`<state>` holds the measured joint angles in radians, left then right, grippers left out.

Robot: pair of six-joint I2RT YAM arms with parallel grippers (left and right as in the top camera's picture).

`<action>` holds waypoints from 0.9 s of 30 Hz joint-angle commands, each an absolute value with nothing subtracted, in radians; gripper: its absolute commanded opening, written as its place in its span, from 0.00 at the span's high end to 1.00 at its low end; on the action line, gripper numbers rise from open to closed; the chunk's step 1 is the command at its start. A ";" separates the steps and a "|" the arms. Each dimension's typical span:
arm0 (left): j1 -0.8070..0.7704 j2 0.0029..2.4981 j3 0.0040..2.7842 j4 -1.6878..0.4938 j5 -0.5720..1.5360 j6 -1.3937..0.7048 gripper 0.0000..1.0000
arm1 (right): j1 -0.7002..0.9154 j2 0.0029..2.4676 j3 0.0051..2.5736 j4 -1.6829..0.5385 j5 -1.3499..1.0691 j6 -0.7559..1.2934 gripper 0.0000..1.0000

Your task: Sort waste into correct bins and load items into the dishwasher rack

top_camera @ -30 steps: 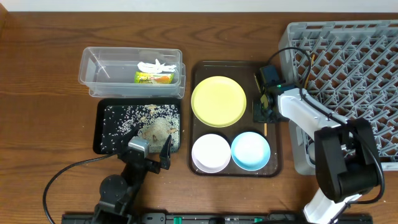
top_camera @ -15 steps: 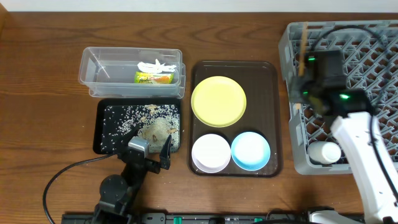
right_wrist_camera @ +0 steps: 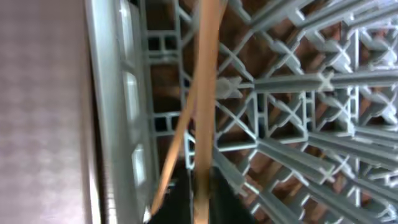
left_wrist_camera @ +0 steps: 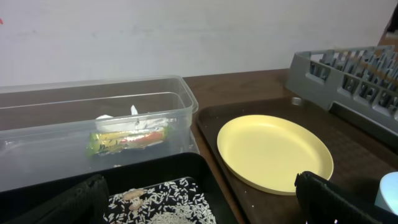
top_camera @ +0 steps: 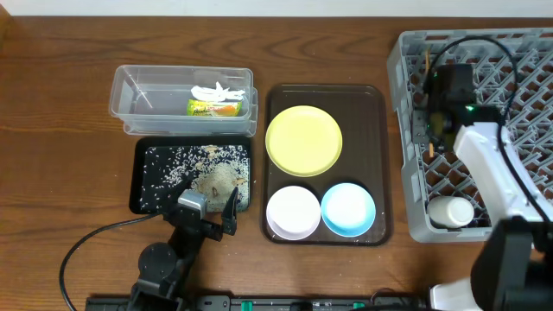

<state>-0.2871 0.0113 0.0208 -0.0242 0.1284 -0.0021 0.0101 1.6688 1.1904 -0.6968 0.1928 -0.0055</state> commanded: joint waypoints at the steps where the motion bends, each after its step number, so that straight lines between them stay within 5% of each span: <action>1: -0.287 0.006 0.004 -0.057 0.142 0.004 0.02 | 0.010 1.647 1.198 -0.702 0.227 -0.027 0.69; 7: -0.287 0.006 0.004 -0.057 0.142 0.004 0.03 | 0.072 1.497 1.199 -0.755 0.000 0.017 0.49; 15: -0.287 0.006 0.004 -0.057 0.142 0.004 0.03 | 0.256 1.294 1.199 -0.858 -0.289 0.080 0.49; 18: -0.287 0.006 0.004 -0.057 0.142 0.004 0.03 | 0.316 1.286 1.198 -0.952 -0.224 0.151 0.53; 21: -0.287 0.006 0.004 -0.057 0.142 0.004 0.03 | 0.333 1.295 1.195 -1.026 -0.177 0.214 0.77; 25: -0.287 0.006 0.004 -0.057 0.142 0.004 0.02 | 0.335 1.298 1.179 -1.102 -0.183 0.213 0.56; 27: -0.287 0.006 0.004 -0.057 0.142 0.004 0.03 | 0.335 1.298 1.155 -1.116 -0.181 0.213 0.53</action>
<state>-0.2871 0.0113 0.0208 -0.0242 0.1280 -0.0021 0.3222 1.2945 1.1843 -1.1046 -0.1902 0.1852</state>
